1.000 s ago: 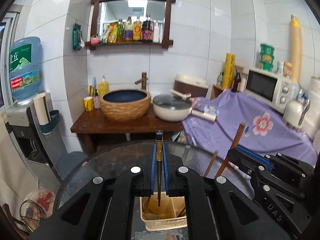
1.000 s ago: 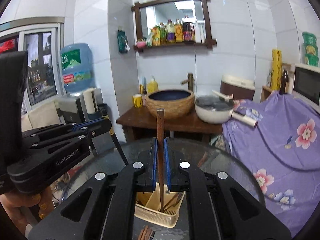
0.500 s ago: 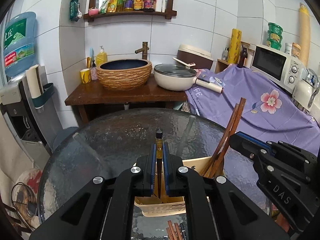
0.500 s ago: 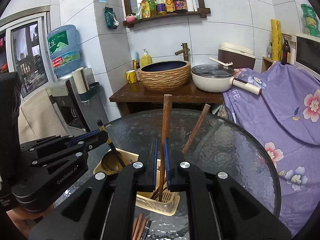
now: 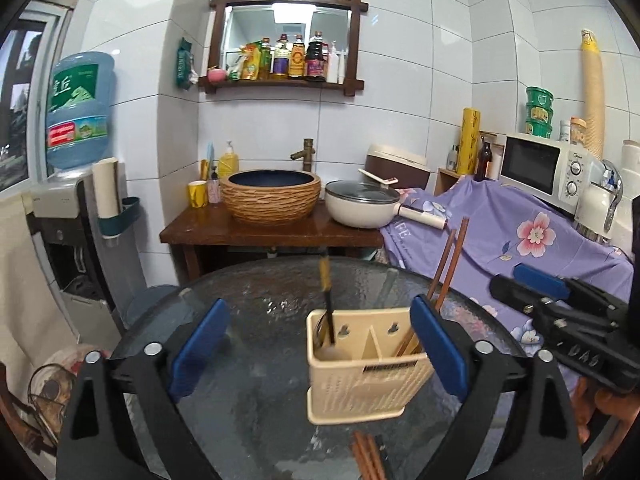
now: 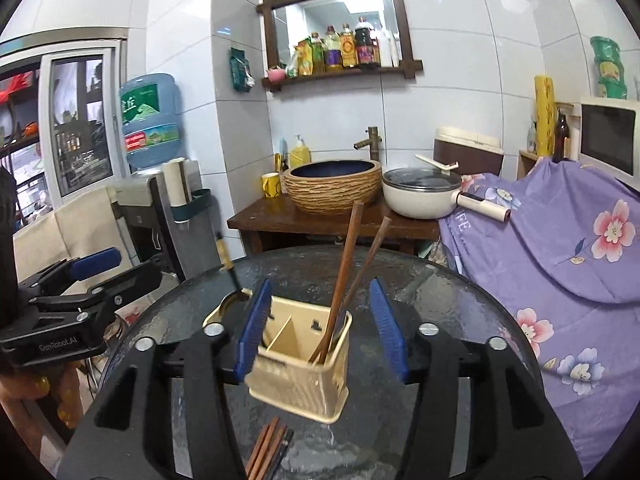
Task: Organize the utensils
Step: 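Lower both chopsticks into the holder and open both tools to release, then move both open tools back over the remaining chopsticks beside the holder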
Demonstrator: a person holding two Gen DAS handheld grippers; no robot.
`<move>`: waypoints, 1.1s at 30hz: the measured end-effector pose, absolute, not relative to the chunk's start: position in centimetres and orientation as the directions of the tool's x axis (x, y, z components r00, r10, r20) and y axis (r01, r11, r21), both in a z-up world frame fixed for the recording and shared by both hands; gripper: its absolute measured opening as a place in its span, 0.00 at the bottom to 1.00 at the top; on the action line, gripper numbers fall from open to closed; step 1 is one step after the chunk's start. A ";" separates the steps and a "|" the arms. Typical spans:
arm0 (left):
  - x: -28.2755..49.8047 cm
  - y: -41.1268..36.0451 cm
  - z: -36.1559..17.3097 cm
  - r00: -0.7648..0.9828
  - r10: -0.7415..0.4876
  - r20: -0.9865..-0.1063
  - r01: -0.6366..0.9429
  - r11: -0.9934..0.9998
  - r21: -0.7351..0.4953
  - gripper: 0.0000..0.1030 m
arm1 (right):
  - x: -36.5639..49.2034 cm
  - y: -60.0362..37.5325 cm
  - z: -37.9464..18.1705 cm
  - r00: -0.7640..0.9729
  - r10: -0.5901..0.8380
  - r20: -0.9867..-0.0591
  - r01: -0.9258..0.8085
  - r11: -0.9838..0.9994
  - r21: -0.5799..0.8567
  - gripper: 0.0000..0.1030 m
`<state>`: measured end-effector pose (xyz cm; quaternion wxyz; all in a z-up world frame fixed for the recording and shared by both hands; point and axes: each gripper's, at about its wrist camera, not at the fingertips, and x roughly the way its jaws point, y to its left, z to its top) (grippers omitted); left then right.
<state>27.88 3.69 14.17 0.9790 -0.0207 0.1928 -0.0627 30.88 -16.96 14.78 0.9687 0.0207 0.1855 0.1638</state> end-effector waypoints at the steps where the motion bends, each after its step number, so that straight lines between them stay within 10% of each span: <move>1: 27.3 4.1 13.6 0.916 -0.127 -0.381 0.108 0.992 -0.070 0.91 | 29.6 -16.9 14.5 0.878 0.332 -0.346 -0.321 0.943 0.089 0.54; 33: 19.4 4.9 -2.2 0.786 0.032 -0.618 -0.003 0.999 0.048 0.93 | 24.6 -12.0 -5.1 0.618 0.288 -0.732 -0.347 0.935 0.076 0.64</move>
